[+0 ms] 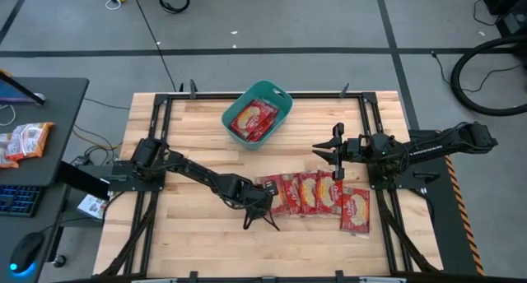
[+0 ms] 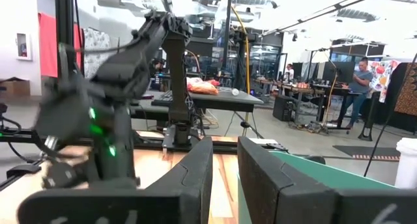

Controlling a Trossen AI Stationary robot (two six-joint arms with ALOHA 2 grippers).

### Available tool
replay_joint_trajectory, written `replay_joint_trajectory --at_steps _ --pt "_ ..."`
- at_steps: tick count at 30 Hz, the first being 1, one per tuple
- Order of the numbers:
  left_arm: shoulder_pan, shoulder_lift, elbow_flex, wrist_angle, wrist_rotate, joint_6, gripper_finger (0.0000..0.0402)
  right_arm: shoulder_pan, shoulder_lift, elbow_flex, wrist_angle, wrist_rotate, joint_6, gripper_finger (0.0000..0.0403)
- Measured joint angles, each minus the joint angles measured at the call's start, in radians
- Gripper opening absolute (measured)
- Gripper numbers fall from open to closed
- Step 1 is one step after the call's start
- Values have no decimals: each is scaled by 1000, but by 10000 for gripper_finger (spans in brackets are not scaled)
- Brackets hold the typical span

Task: Sort popcorn bags into baskets
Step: Put the popcorn bag into the green bin

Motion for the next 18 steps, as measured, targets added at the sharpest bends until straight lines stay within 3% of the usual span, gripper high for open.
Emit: replay_joint_trajectory --at_steps 5,10,15,18 --pt "16 -49 60 12 -76 0 15 0 0 0 0 0 0 78" --pt "82 -55 137 -5 -243 -52 15 0 0 0 7 0 0 78" --pt "188 -56 218 -35 -333 -367 15 0 0 0 7 0 3 78" --pt "259 -56 317 -164 -331 -634 15 0 0 0 7 0 3 78"
